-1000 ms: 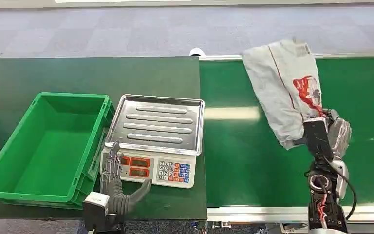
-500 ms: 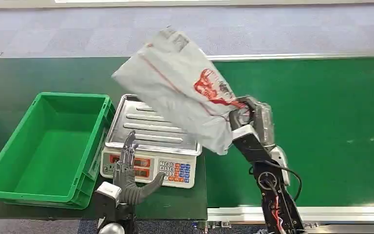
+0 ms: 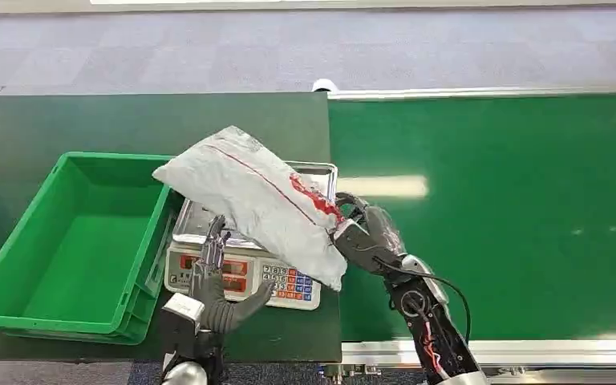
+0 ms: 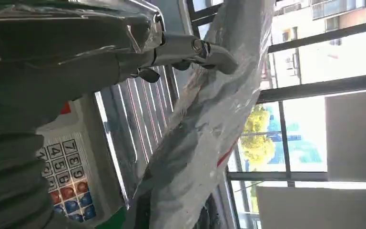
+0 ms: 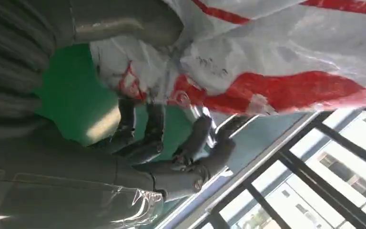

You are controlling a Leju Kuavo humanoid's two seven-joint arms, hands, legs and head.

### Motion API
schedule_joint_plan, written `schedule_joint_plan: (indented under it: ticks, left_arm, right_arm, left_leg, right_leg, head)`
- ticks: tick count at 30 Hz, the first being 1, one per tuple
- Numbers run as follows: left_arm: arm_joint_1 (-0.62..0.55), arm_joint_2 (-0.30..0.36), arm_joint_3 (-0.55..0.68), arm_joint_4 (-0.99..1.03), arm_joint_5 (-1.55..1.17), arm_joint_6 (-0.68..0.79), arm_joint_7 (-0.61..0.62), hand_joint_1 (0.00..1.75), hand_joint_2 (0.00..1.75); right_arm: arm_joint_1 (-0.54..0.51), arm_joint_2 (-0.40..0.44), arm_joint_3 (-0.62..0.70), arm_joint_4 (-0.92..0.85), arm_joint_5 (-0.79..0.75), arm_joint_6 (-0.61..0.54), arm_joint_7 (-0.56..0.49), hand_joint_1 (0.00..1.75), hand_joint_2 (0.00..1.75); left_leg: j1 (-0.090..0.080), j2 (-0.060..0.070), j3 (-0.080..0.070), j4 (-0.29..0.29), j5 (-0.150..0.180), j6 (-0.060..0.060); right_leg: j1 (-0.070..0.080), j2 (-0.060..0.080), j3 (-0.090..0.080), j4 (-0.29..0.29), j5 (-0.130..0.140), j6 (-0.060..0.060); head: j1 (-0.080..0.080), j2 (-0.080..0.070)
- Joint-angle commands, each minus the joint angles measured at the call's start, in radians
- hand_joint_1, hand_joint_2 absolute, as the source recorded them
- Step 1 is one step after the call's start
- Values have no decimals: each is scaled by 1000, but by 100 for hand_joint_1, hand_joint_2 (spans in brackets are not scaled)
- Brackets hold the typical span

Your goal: Moved the parcel from conveyor to table for the left to box.

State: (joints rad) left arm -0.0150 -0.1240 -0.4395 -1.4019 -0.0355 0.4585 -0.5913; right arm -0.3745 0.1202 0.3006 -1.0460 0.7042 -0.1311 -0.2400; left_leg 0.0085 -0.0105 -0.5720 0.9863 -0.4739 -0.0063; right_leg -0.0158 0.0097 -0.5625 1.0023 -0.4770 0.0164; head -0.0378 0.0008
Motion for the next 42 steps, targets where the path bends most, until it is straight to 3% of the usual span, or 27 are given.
schedule_joint_plan:
  ticks: [1, 8, 15, 19, 23, 27, 31, 38, 39, 42]
  left_arm:
    - [55, 11, 55, -62, -21, 13, 9, 0, 175]
    - [29, 26, 98, -90, -112, 35, 11, 0, 175]
    - [-53, 42, 150, -155, -193, 29, -13, 0, 175]
    - [-124, 48, 129, -143, -273, -10, 76, 0, 175]
    - [-226, 47, 90, -35, -441, -97, 231, 0, 175]
    - [-401, 40, 23, 210, -683, -261, 457, 0, 175]
    - [-487, 9, 12, 364, -759, -313, 479, 0, 175]
    - [-479, 10, 13, 356, -761, -310, 478, 0, 175]
    - [-487, 8, 13, 376, -766, -345, 498, 0, 175]
    - [-570, -18, -15, 558, -847, -416, 544, 0, 175]
  right_arm:
    - [121, -9, -64, -129, -6, -69, -27, 0, 175]
    - [262, -3, -112, -336, -38, -98, -91, 0, 175]
    - [365, -5, -137, -446, -261, -96, -280, 0, 175]
    - [383, -2, -125, -494, -368, -68, -343, 0, 175]
    - [397, -9, -88, -536, -403, -59, -360, 0, 175]
    - [388, -17, -17, -537, -397, -19, -371, 0, 175]
    - [369, -4, 2, -533, -423, 27, -384, 0, 175]
    - [371, -8, -2, -533, -423, 30, -384, 0, 175]
    - [364, -16, 14, -527, -429, 84, -380, 0, 175]
    - [352, 14, 31, -510, -383, 93, -379, 0, 175]
  left_leg:
    - [1, -1, 1, -1, 0, 0]
    - [1, -2, 0, -1, 0, 0]
    - [1, -3, 0, 0, 0, 0]
    - [1, -2, -1, 1, 0, 0]
    - [1, -3, -2, 1, 1, 0]
    - [0, -5, 0, 0, 2, 0]
    - [1, -4, 1, -1, 2, 0]
    - [1, 0, 2, 0, 0, 0]
    - [1, 0, 3, -1, 0, 0]
    - [1, 0, 2, -1, 1, 0]
  right_leg:
    - [1, -2, 2, -2, -1, -1]
    - [1, -4, 2, -1, -1, -1]
    - [2, -5, 2, -1, -1, -2]
    - [1, -3, 0, 0, 0, -1]
    - [1, -6, 0, 0, 0, -1]
    - [1, -6, 2, -1, 0, -1]
    - [1, -5, 3, -2, 1, -2]
    - [1, -2, 3, -1, 0, -1]
    - [1, -2, 3, -2, 1, -1]
    - [2, -3, 3, -2, 1, -2]
  head:
    - [0, 0]
    - [0, 0]
    - [0, 0]
    - [0, 0]
    - [1, 0]
    - [0, 0]
    - [0, 0]
    - [1, 0]
    - [0, 0]
    - [0, 0]
